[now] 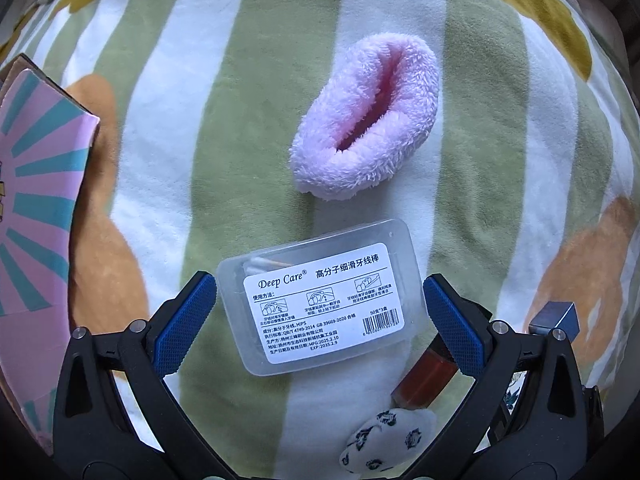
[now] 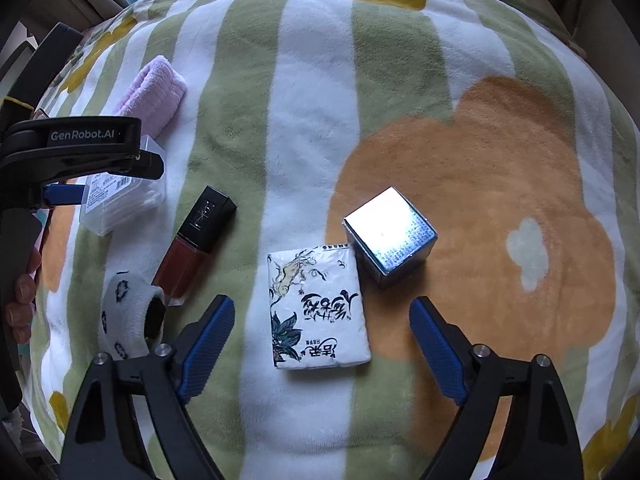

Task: Organize objects
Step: 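Grasp the Deep Care clear box with the left gripper while the right grasps the tissue pack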

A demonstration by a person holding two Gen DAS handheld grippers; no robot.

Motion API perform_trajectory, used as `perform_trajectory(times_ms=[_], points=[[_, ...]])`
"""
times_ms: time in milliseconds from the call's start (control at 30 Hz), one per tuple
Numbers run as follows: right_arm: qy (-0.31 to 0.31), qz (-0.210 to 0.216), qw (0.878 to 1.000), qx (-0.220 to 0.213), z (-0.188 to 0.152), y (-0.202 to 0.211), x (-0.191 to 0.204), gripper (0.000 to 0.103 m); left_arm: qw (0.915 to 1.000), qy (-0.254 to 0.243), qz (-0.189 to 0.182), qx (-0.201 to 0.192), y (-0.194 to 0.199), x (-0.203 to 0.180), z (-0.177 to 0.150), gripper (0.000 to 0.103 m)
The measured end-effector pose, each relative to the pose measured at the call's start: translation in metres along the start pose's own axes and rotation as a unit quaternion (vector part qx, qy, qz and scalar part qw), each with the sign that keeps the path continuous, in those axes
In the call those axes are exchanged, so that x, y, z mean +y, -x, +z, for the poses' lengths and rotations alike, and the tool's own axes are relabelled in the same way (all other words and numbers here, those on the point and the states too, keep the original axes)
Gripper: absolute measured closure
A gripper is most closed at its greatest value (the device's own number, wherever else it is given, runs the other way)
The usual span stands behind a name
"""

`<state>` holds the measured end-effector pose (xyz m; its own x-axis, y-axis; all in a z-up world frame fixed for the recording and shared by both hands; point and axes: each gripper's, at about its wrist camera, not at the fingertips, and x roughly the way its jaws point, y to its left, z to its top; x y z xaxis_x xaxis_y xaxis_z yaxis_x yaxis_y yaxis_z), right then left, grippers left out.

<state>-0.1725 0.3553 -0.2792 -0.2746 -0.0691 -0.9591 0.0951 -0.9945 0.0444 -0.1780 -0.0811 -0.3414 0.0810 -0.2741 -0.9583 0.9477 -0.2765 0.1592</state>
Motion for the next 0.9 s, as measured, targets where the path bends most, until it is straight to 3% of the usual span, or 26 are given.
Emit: perform_trajectory(times_ms=[67, 200, 233, 500, 767, 900], points=[[0.002, -0.001, 1.0, 0.008, -0.001, -0.004, 0.001, 0.028, 1.0, 0.004, -0.003, 0.005, -0.004, -0.001, 0.001, 0.006], [0.008, -0.004, 1.0, 0.021, -0.004, -0.01, 0.001, 0.057, 0.9999, 0.01, -0.009, 0.005, -0.007, 0.0, 0.002, 0.007], [0.01, -0.008, 1.0, 0.022, -0.004, -0.01, 0.001, 0.059, 0.9999, 0.01, -0.011, 0.004, -0.007, 0.0, 0.002, 0.008], [0.01, -0.007, 1.0, 0.021, -0.008, -0.004, -0.004, 0.06, 0.9998, 0.008, -0.02, 0.004, -0.003, -0.001, 0.0, 0.008], [0.014, -0.006, 1.0, 0.011, -0.012, 0.017, -0.006, 0.06, 0.997, -0.068, -0.034, -0.013, 0.018, -0.011, -0.001, 0.008], [0.01, 0.002, 1.0, 0.0, -0.01, 0.036, -0.006, 0.06, 0.9957, -0.072, -0.047, -0.035, 0.039, -0.008, -0.005, 0.008]])
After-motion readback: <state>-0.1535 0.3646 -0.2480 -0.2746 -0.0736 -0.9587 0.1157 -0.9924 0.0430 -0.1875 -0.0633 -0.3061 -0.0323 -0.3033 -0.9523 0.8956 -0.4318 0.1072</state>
